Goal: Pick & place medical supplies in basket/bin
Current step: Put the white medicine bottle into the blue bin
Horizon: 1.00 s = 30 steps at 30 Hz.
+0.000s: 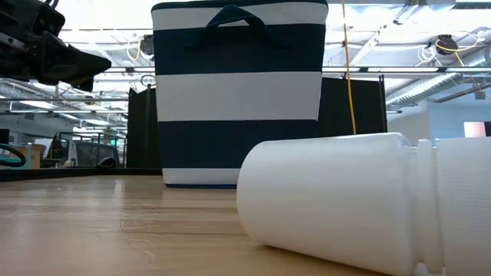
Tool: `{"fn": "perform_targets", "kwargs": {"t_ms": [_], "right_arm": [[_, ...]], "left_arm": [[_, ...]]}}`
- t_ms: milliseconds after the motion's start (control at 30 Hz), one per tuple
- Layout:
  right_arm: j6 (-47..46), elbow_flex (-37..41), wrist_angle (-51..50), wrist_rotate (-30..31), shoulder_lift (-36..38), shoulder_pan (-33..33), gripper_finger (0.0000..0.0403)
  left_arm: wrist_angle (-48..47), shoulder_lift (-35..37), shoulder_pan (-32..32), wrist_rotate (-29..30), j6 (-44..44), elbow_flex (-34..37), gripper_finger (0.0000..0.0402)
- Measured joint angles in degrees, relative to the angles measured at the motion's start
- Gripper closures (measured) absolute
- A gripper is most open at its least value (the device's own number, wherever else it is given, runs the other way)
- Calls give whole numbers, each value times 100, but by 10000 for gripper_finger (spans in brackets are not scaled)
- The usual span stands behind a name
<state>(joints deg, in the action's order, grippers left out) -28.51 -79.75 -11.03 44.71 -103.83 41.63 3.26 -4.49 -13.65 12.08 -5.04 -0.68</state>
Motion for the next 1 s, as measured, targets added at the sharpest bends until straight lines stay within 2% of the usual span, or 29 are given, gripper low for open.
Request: {"fn": "perform_targets", "kwargs": {"t_ms": [100,233,400,567,1000], "right_arm": [[-794,-2,-231,-538,-204,-120,151],[-984,-2,-254,-1319,-532,-231,152],[-1374,-2,-265,-1536,-809,-256,153],[-1835,-2,-211,-2093,-981,-258,153],[-2377,-2,-29,-2682,-1105,-254,154]], "left_arm": [[35,0,0,5,-194,5,369],[54,0,0,91,-241,5,369],[66,0,1,151,-219,5,369],[67,0,0,151,-187,5,369],[-56,0,0,144,74,-1,369]]}}
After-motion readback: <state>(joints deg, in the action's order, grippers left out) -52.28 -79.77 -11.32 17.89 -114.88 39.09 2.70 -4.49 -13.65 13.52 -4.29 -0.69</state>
